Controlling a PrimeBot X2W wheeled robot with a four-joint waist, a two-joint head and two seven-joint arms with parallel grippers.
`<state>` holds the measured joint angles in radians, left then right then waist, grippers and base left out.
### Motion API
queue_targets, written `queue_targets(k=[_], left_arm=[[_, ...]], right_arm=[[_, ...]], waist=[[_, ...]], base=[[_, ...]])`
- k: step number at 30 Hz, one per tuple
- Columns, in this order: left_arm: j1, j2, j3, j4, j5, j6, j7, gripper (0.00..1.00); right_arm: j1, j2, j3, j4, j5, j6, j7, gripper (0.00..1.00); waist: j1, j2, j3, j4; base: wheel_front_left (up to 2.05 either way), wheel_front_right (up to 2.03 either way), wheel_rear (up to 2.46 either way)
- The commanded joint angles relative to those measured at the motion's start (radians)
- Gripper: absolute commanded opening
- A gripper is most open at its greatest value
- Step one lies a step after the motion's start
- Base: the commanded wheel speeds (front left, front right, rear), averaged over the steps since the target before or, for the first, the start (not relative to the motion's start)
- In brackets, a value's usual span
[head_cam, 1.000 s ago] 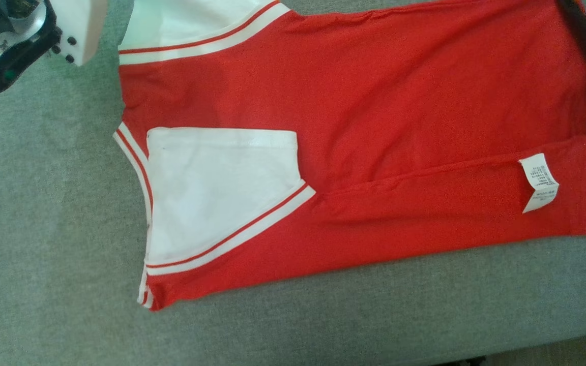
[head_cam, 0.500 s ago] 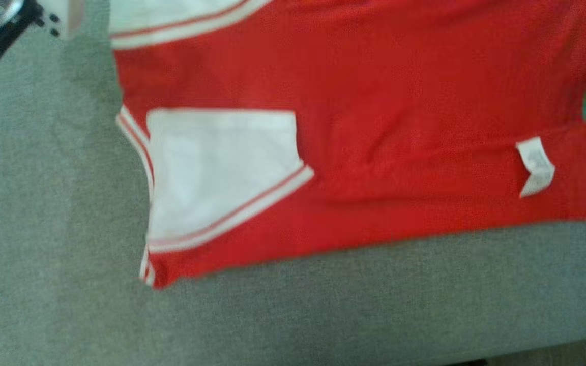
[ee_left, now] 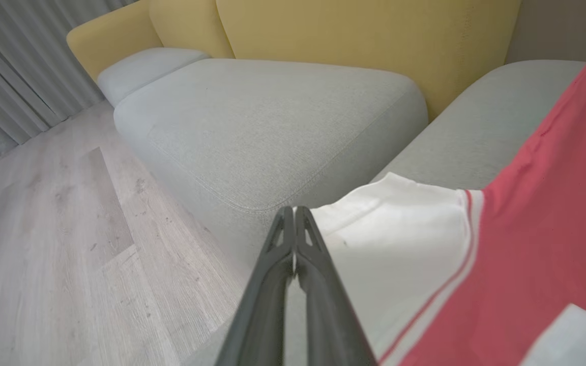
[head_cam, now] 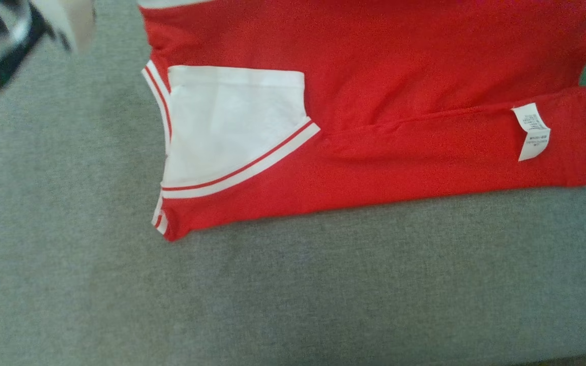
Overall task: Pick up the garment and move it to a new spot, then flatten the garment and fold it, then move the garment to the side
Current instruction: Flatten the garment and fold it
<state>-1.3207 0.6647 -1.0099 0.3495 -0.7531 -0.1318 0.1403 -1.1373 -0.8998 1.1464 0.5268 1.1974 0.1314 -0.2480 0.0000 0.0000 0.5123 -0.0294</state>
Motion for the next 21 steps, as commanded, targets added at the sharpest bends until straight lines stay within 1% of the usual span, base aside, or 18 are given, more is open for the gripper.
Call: queue_targets(k=[1,3,7,11,17,21], left_arm=[[-0.006,0.058,0.037,-0.025,-0.006,0.007,-0.009,0.0],[0.057,0.086,0.032,-0.079,-0.018,0.023,-0.025,0.0],[0.193,0.146,0.01,-0.196,-0.045,0.07,-0.038,0.0],[0.317,0.203,-0.002,-0.313,-0.068,0.139,-0.06,0.0],[0.461,0.264,-0.012,-0.452,-0.091,0.237,-0.106,0.0],[0.523,0.283,-0.025,-0.505,-0.092,0.28,-0.127,0.0]], right_arm=[[0.057,-0.05,-0.007,-0.01,0.009,-0.001,-0.01,0.0],[0.093,-0.065,-0.015,-0.027,0.002,-0.001,-0.012,0.0],[0.181,-0.089,-0.089,-0.053,-0.026,-0.001,-0.013,0.0],[0.296,-0.095,-0.18,-0.082,-0.059,-0.001,-0.013,0.0],[0.461,-0.083,-0.32,-0.121,-0.145,-0.001,-0.014,0.0],[0.551,-0.063,-0.382,-0.138,-0.194,-0.001,-0.014,0.0]], waist=[[0.0,0.0,-0.013,0.009],[0.0,0.0,-0.027,0.016],[0.0,0.0,-0.056,0.033],[0.0,0.0,-0.084,0.04],[0.0,0.0,-0.102,0.045],[0.0,0.0,-0.106,0.048]], base=[[0.0,0.0,0.0],[0.0,0.0,0.0],[0.0,0.0,0.0],[0.0,0.0,0.0],[0.0,0.0,0.0],[0.0,0.0,0.0]])
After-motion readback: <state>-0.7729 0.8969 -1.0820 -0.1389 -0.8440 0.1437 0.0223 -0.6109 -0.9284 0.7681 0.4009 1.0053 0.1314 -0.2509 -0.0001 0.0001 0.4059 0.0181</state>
